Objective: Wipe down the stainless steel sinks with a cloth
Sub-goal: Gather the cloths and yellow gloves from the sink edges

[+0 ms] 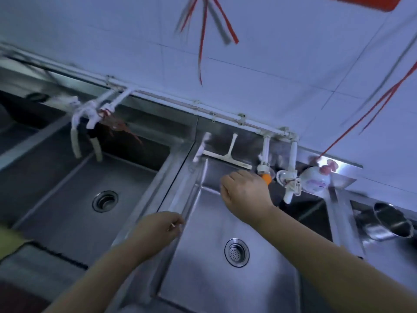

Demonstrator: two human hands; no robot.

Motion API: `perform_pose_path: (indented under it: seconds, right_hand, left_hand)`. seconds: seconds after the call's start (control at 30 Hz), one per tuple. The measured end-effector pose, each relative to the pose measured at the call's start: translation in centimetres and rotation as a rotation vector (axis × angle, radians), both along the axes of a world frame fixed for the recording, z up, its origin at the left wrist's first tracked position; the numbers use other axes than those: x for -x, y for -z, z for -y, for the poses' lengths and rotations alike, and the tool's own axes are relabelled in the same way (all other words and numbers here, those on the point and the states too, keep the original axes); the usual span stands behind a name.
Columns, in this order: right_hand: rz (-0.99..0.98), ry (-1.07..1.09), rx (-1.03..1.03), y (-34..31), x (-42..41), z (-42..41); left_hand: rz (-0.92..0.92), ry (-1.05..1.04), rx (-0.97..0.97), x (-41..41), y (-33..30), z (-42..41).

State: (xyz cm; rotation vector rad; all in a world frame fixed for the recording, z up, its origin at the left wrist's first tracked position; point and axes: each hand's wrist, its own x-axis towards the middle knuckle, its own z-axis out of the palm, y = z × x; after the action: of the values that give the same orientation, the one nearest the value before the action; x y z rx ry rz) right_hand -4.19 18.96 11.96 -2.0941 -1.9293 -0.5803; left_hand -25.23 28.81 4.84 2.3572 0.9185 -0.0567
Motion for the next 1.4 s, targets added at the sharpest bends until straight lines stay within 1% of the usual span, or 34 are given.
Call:
perform_pose_path:
  seconds: [0.13,0.2,0.27,0.33,0.43,0.53,0.63,0.83,0.93,1.03,1.2,1.23,1.3,1.4]
  right_hand:
    - [-0.021,0.002,0.228,1.7,10.7,-7.4]
    - [-0.057,-0.078,0.31,3.8,15.9,-11.4]
    - [-0.176,-0.128,0.371,6.1,21.3,-15.3]
    - [-0.296,-0.179,0.43,7.7,26.7,-18.6]
    - [-0.392,-0.231,0.525,9.5,33.8,-22.2]
    - [-0.444,-0.277,0.639,11.6,39.1,-24.6]
    - [-0.49,-0.273,0.708,13.4,42.7,-26.3]
    - [-0.567,-0.223,0.74,16.7,45.5,-27.4]
    - [-0.574,-0.178,0.744,17.9,45.1,-27.0]
    - [-0.557,-0.161,0.735,18.6,44.5,-26.2]
    - [-0.541,-0.079,0.648,19.3,42.9,-24.6]
    - [-0.527,-0.073,0.642,19.4,42.6,-24.3]
    - [-0.52,-0.07,0.649,19.7,41.9,-23.6]
    - [-0.521,-0.102,0.629,20.1,41.4,-22.6]
  left_hand:
    - [-0.021,-0.072,-0.041,10.1,0.4,-5.5]
    - [-0.042,-0.12,-0.086,15.5,0.9,-7.9]
    - [-0.064,-0.197,-0.1,21.2,1.5,-10.1]
    - [-0.082,-0.307,-0.069,27.0,2.0,-12.0]
    - [-0.124,-0.443,-0.064,34.3,2.8,-14.4]
    - [-0.179,-0.514,-0.093,39.4,4.4,-16.4]
    - [-0.202,-0.536,-0.141,41.9,6.7,-18.4]
    - [-0.322,-0.427,-0.179,42.6,11.1,-19.1]
    - [-0.263,-0.396,-0.251,42.4,11.7,-17.6]
    - [-0.204,-0.31,-0.357,41.5,11.7,-15.9]
    - [-0.09,-0.221,-0.382,40.2,11.8,-14.9]
    - [-0.083,-0.235,-0.392,40.2,11.8,-15.5]
    - [-0.089,-0.332,-0.38,40.3,11.6,-17.4]
    - [-0.16,-0.477,-0.32,41.4,11.9,-20.5]
